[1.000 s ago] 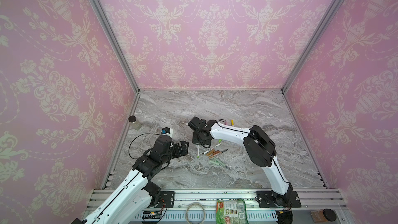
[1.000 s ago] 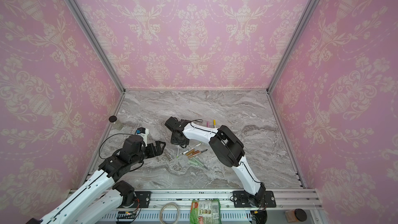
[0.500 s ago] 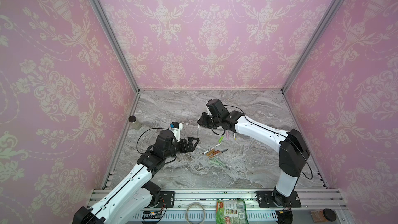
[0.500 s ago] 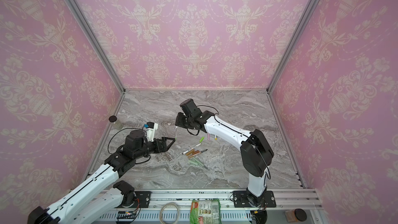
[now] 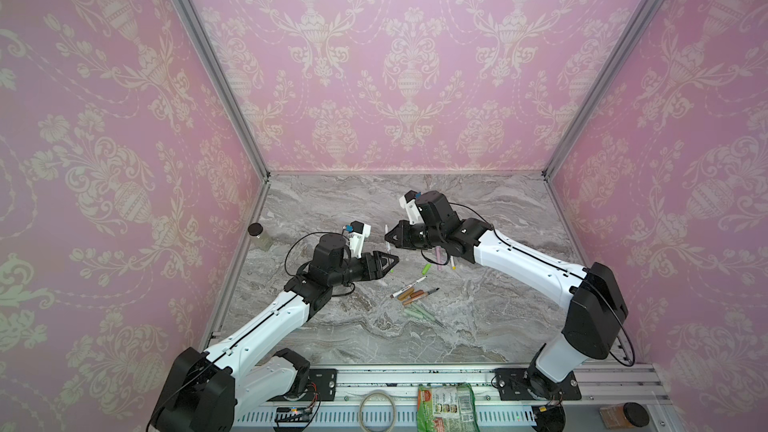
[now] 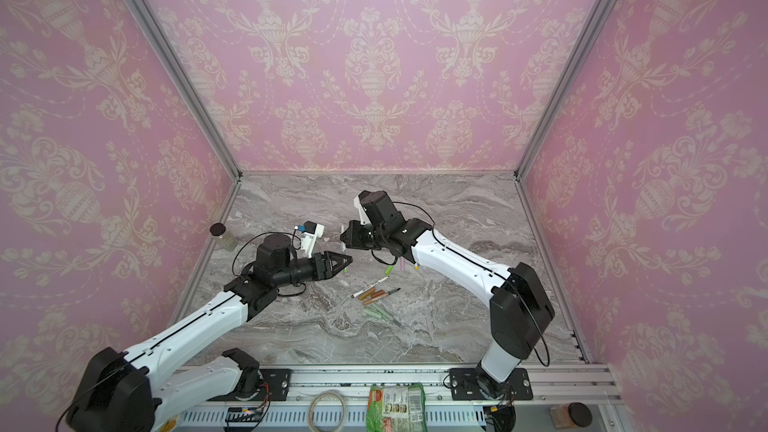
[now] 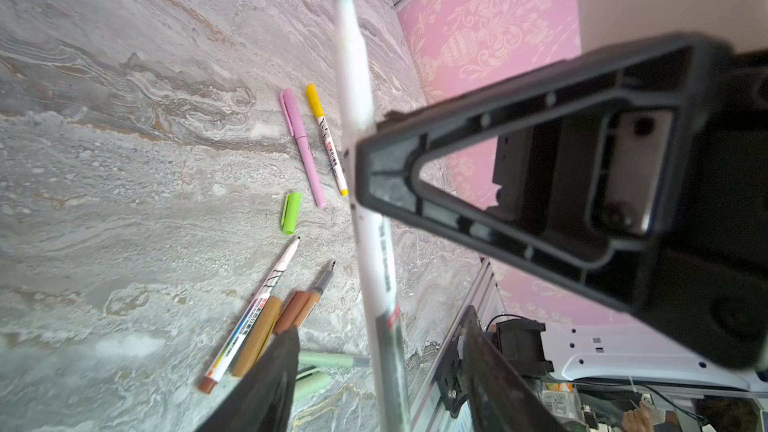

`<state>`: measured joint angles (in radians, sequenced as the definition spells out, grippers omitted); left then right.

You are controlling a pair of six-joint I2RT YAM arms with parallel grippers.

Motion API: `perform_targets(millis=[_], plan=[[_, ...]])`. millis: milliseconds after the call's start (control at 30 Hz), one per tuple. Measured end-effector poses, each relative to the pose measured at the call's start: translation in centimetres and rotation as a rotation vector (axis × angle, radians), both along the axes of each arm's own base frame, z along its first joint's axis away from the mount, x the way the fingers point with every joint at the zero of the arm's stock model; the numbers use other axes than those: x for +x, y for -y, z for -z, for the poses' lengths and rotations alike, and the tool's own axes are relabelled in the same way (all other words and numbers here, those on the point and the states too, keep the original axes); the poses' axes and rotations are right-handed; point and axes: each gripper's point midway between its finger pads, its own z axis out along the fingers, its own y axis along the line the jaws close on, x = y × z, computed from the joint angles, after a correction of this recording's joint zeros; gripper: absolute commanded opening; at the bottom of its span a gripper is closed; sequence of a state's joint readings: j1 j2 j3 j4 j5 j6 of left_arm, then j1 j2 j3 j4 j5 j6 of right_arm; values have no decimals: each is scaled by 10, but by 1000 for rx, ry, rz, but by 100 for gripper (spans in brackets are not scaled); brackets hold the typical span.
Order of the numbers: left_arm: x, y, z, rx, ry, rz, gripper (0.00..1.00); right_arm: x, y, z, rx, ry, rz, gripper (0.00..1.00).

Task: Insert the pens into the pen caps
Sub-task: 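Bring the white marker to the left gripper and close it on the marker, then hold the white marker with the left gripper while the right gripper releases it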

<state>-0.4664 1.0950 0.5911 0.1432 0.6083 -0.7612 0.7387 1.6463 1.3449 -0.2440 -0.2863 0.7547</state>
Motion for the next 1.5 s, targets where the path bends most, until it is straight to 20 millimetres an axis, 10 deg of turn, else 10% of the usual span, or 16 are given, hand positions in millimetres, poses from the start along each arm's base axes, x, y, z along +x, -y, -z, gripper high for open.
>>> perform_targets(millis=[867, 1167, 1500], plan=[[11, 6, -3, -31, -14, -10, 0, 1, 4, -5, 48, 35, 5, 0], [12, -3, 2, 30, 7, -47, 0, 3, 19, -1, -4, 24, 55, 42], [11, -36, 41, 264, -71, -142, 0, -2, 81, 48, -295, -104, 241, 47]])
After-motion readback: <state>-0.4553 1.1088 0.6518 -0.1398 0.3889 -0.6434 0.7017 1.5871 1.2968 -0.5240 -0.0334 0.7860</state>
